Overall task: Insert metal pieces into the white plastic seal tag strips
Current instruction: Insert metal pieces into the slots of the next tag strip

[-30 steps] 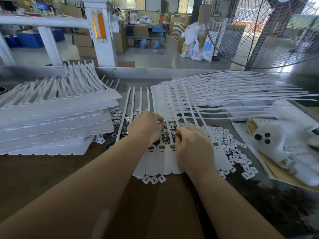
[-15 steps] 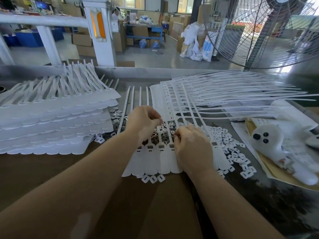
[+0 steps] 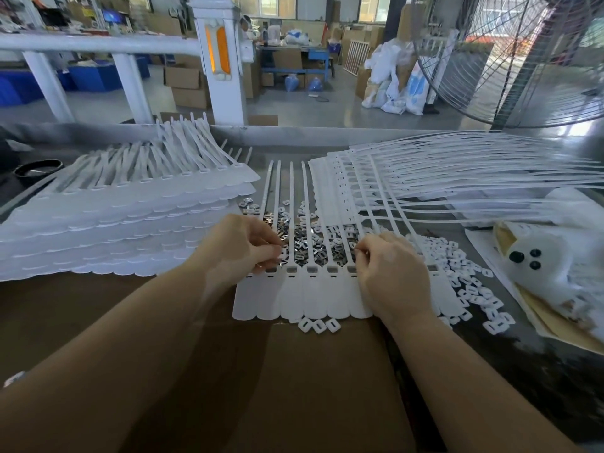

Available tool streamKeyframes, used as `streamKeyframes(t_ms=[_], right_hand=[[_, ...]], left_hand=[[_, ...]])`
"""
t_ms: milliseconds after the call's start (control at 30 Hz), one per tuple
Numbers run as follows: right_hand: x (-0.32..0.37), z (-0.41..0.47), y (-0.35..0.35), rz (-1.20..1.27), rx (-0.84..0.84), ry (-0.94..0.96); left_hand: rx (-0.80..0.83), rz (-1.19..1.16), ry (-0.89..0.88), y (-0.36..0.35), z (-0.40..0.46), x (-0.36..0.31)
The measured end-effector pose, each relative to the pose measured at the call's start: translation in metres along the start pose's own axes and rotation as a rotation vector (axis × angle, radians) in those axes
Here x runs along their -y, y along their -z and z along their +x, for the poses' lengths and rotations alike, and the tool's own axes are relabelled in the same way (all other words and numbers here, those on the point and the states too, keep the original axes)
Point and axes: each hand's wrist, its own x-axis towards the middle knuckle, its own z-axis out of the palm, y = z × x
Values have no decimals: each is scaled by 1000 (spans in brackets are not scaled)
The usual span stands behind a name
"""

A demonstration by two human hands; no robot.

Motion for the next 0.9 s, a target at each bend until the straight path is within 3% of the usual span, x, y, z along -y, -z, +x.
streamKeyframes(t_ms=[200,900], right_hand=[[0,0,0,-6,2,2],[0,0,1,-1,13,2]], left_hand=[[-5,310,-61,5,0,0],[137,317,102,14,7,-4]])
